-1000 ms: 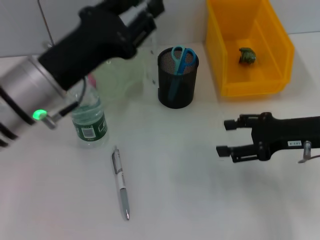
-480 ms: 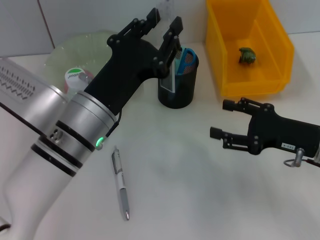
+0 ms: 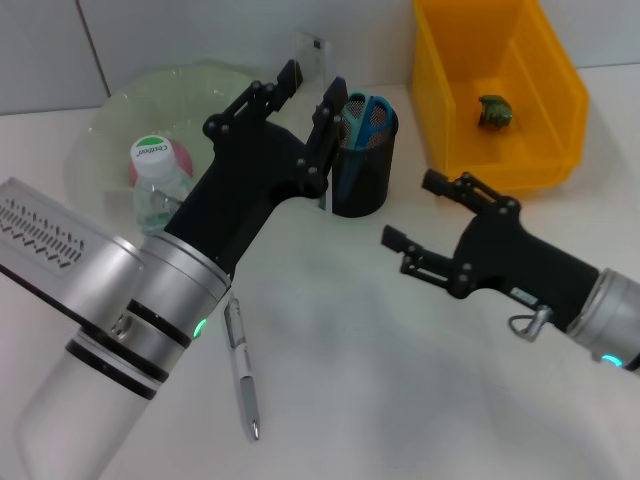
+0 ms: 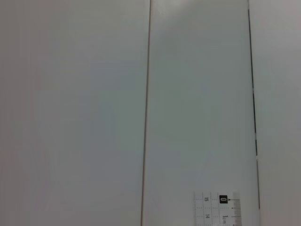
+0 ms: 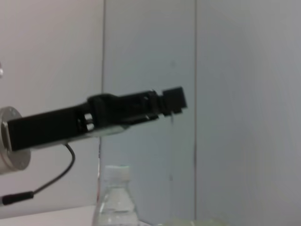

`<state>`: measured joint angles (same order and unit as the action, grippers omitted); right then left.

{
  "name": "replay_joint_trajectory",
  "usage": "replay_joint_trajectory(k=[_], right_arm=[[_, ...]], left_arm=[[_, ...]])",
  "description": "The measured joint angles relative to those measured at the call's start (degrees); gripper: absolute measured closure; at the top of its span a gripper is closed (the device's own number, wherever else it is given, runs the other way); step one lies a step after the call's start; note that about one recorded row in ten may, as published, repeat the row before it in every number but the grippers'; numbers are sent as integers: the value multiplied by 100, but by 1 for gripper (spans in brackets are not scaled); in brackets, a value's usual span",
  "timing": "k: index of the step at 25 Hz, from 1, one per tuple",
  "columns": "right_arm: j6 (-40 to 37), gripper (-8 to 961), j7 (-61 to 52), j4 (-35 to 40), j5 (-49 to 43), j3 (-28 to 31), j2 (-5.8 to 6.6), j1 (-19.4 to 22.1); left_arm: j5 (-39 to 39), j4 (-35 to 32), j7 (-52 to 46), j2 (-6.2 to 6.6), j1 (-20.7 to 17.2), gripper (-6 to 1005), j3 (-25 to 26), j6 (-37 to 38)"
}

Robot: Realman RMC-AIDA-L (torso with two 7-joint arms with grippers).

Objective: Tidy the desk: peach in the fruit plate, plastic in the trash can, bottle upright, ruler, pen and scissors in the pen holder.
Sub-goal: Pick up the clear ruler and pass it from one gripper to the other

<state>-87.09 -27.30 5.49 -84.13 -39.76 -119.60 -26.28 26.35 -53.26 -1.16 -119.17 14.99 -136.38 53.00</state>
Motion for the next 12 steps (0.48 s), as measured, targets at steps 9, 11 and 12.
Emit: replay_joint_trajectory(k=[9, 11, 12], right_arm=[[69, 140, 423, -896, 61, 307, -31, -440], [88, 141, 454, -1056, 64, 400, -32, -520], [130, 142, 456, -1208, 64, 452, -34, -618]], left_arm=[[624, 273, 271, -1, 158, 597, -308, 305], [734, 300, 296, 0, 211, 597, -362, 369], [804, 328, 313, -1, 255, 597, -415, 427]])
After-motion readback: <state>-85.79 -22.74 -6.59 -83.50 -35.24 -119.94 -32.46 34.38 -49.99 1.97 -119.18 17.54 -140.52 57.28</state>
